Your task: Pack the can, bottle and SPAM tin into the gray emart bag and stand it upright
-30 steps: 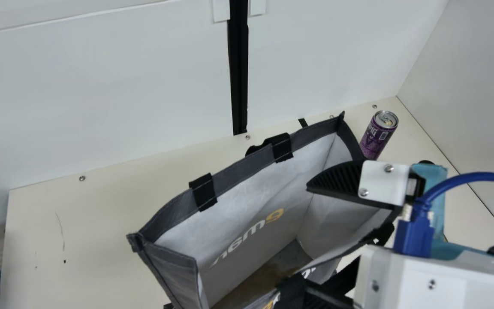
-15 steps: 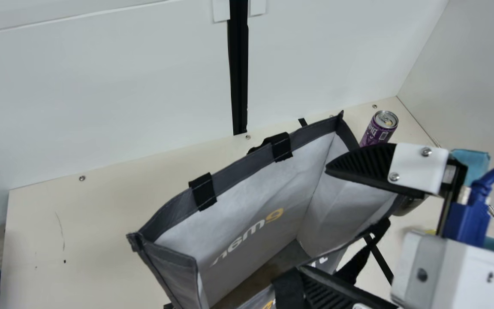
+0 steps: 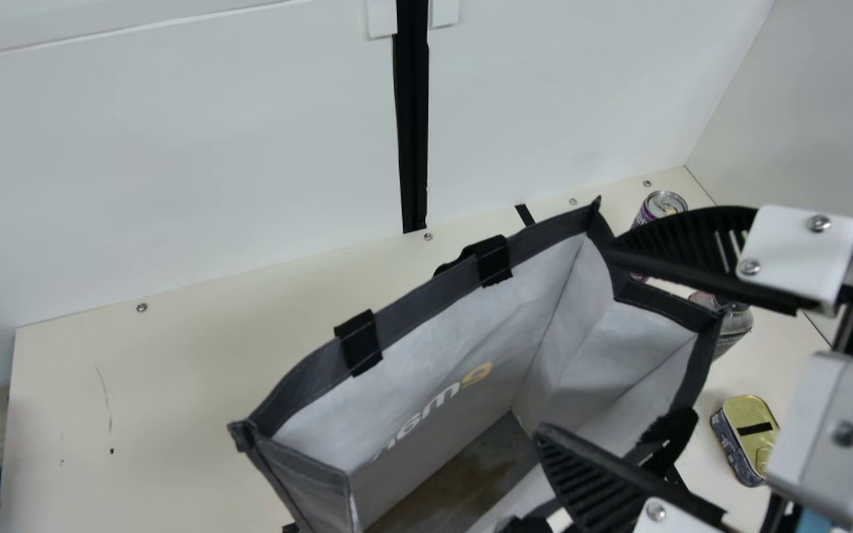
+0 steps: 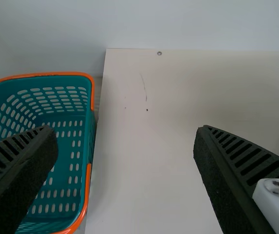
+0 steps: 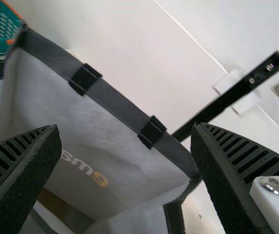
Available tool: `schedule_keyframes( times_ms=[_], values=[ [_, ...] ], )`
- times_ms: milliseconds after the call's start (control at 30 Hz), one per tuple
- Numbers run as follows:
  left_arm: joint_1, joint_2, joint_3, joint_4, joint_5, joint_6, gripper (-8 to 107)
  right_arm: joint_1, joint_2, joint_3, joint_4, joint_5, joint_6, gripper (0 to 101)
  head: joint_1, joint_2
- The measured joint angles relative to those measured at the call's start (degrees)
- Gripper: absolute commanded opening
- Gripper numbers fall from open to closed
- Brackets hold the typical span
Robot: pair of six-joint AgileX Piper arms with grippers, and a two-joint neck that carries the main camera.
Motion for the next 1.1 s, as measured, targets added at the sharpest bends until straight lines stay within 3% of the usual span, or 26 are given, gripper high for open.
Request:
schedule_keyframes(
  times_ms=[467, 1100],
  values=[
    [0.0, 0.0, 0.0, 0.0, 0.0, 0.0, 90, -11.1, 3.7, -5.0, -0.1, 0.0, 1.5, 95, 0.1, 0.1],
    [0.0, 0.0, 0.0, 0.0, 0.0, 0.0, 90, -33.7, 10.3, -8.7, 13.9, 0.0, -4.0, 95, 0.0, 0.1]
  ],
)
